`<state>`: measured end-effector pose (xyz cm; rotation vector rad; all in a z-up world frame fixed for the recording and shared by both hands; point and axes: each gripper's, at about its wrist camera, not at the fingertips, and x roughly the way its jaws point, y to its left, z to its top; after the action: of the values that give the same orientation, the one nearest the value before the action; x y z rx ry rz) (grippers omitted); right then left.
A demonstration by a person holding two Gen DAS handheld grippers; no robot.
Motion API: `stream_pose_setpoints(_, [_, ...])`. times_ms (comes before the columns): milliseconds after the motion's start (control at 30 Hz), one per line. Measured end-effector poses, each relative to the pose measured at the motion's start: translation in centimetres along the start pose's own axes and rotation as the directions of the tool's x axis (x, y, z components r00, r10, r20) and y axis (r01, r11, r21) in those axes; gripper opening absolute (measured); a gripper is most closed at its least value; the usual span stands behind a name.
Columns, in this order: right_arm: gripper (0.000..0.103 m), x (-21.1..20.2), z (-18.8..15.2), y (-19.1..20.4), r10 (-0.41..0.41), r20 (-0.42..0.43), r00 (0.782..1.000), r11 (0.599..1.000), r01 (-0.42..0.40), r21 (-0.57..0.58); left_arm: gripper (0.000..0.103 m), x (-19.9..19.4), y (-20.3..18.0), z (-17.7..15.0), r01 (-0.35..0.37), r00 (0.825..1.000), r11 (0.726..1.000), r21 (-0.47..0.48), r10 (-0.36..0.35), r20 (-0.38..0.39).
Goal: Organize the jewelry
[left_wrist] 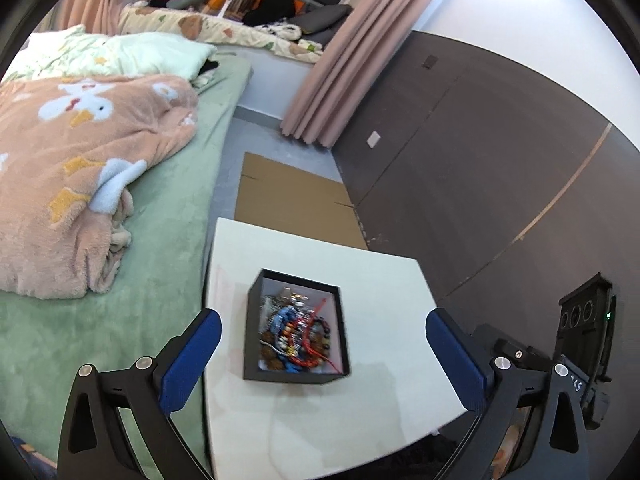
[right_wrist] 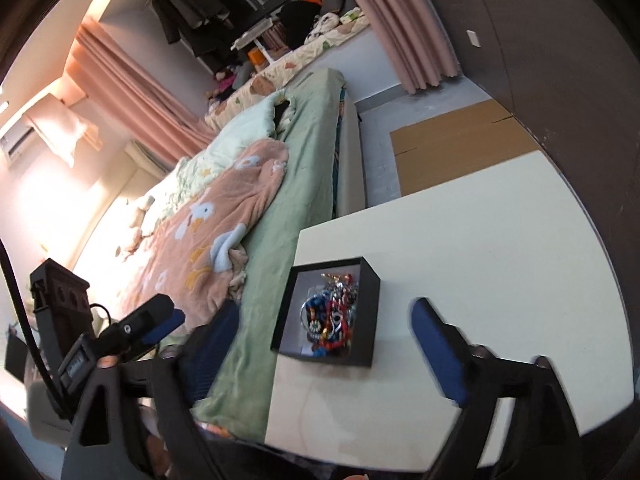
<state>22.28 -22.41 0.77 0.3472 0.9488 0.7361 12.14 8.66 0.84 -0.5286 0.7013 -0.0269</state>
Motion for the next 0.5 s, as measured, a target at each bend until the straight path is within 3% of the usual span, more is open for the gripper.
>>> stream_pose_setpoints(133, [0.095, -2.7, -1.3, -0.3, -0.015, 0.024, 1.0, 1.0, 0.014, 0.016, 0.102, -1.9, -1.9, -0.8, 0.008, 1.0, 0.999, 0.042, -0.008, 0.014])
stream_pose_setpoints(200, [0.103, -4.1, -1.9, -0.3, -0.013, 0.044, 0.999, 1.0, 0.011, 0.026, 0.103, -2.6, -2.8, -1.2, 0.007, 1.0, 0.998, 0.06, -0.008, 0.017])
stream_pose_setpoints(500, [0.103, -9.5, -4.5, 1.1, -0.088, 0.106, 0.99, 0.996, 0.091, -0.02, 0.103, -7.3, -7.0, -4.3, -0.024, 0.997, 0.982, 0.19, 0.011, 0.072])
